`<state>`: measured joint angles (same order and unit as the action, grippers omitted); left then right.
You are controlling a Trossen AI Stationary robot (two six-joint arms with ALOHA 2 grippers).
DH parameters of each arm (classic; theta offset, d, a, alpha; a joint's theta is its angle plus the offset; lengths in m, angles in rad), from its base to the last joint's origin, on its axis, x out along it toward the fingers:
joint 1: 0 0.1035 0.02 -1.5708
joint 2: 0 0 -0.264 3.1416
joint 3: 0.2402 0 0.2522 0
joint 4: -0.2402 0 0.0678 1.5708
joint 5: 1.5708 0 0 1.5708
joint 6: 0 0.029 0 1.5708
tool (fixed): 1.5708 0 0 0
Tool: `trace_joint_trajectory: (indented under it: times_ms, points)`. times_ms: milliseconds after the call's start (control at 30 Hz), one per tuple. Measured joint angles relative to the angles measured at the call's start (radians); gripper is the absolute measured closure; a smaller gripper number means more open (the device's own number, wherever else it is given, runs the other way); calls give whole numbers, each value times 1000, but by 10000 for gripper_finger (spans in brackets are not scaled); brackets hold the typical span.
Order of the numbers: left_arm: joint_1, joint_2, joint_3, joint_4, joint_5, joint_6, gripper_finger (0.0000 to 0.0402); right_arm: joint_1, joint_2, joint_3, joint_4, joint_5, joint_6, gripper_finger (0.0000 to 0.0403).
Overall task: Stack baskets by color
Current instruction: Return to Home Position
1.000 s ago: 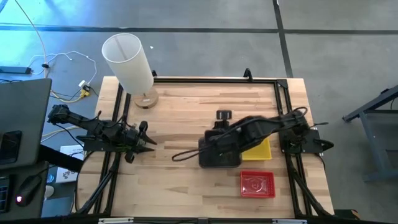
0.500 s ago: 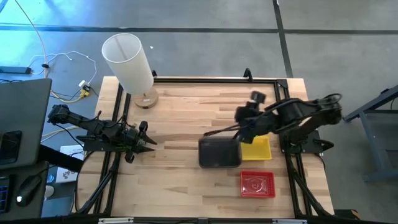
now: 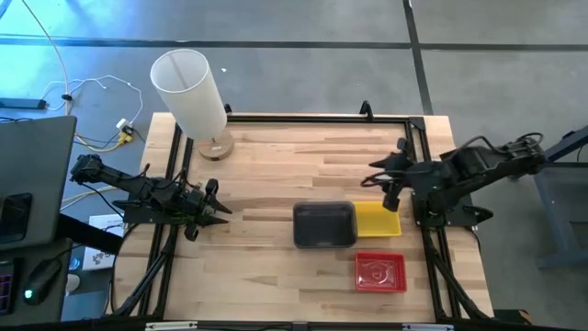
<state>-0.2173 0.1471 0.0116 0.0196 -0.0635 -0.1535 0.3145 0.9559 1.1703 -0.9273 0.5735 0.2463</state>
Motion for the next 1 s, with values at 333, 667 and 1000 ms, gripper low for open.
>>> trace_joint_trajectory:
  times_ms: [333, 667, 1000]
  points:
    - [0, 0, 0, 0, 0, 0, 275, 0, -297, -383, 360, -61, -123, 243]
    - [0, 0, 0, 0, 0, 0, 275, 0, -523, -695, 730, -237, -237, 243]
    - [0, 0, 0, 0, 0, 0, 275, 0, -641, -857, 833, -270, -248, 243]
